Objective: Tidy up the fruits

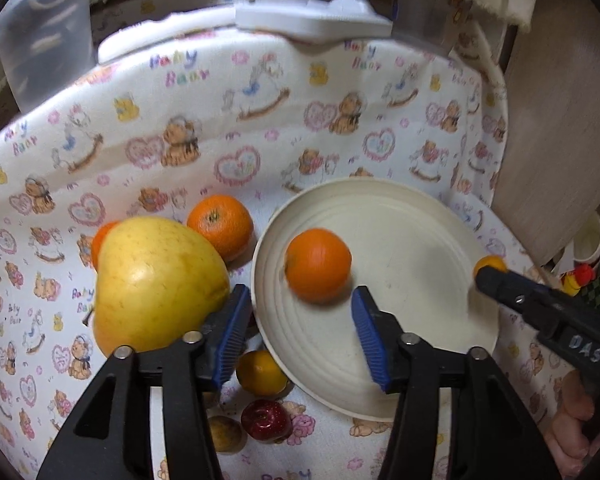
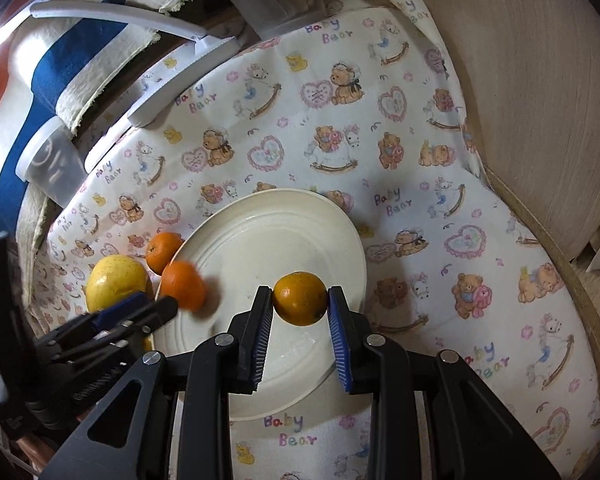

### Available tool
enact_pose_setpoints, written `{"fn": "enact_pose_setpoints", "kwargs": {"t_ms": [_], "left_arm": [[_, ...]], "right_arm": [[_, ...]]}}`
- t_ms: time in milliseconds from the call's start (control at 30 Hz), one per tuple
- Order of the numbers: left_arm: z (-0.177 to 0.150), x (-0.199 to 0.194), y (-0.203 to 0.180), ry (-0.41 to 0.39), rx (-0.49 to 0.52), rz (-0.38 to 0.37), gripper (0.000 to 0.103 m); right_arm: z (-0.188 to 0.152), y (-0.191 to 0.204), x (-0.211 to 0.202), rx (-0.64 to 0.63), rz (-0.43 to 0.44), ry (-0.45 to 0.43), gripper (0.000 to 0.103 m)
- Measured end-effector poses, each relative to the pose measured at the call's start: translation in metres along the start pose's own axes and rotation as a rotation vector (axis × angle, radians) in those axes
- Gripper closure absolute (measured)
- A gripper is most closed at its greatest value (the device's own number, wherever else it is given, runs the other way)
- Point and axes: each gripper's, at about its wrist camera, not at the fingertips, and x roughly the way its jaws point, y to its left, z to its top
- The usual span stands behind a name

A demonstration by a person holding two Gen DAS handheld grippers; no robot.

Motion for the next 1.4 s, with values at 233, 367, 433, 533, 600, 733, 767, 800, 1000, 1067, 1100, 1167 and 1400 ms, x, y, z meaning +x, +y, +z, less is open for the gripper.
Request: {"fn": "enact_pose_setpoints", "kwargs": {"t_ms": [233,367,433,533,600,733,767,800,1000,1067,1100,1167,1400], "left_arm": [[-0.006,-0.046,0.006,-0.137,-0.016,0.022,0.038],[-0.012,-0.086,0.017,-0.253,-0.012,0.057,0.032],[-0.015,-0.104,0.023,-0.306,-0.018,0.072,0.028],[-0.020,-0.129,0.033,-0.382,-0.009,0.098,0.026],[-0.025,-0.143,0.036,-0.432,0.012,0.137,0.023],[-0.042,-0.169,0.043,-0.497,0.028,0.201,0.023],[-0.046,-0.175,0.043,-0.516,0.023,0.208,0.022],[-0.052,-0.182,0.045,-0.543,0.015,0.219,0.019],[-0.071,-0.204,0.054,-0.624,0.004,0.241,0.008],[-0.074,-0.205,0.057,-0.627,0.002,0.228,0.002],[-0.076,-0.204,0.058,-0.628,-0.001,0.230,0.000],[-0.081,-0.199,0.061,-0.622,-0.014,0.255,0.000],[-0.093,-0.185,0.084,-0.613,-0.081,0.274,0.000]], "right_arm": [[0.000,0.002,0.000,-0.012,-0.039,-0.015,0.074],[0.001,-0.003,-0.002,0.023,-0.042,-0.039,0.046],[0.000,-0.001,-0.009,0.017,-0.070,-0.077,0.046],[0.001,0.002,-0.017,0.000,-0.076,-0.114,0.046],[0.000,0.007,-0.023,-0.019,-0.085,-0.150,0.046],[-0.005,0.022,-0.038,-0.082,-0.201,-0.248,0.045],[-0.007,0.025,-0.042,-0.098,-0.213,-0.271,0.045],[-0.007,0.028,-0.046,-0.111,-0.212,-0.290,0.045],[-0.015,0.043,-0.067,-0.156,-0.138,-0.366,0.042],[-0.018,0.049,-0.072,-0.170,-0.126,-0.393,0.040],[-0.019,0.051,-0.075,-0.176,-0.124,-0.409,0.040],[-0.024,0.056,-0.080,-0.172,-0.174,-0.464,0.040],[-0.027,0.056,-0.085,-0.158,-0.146,-0.491,0.038]]}}
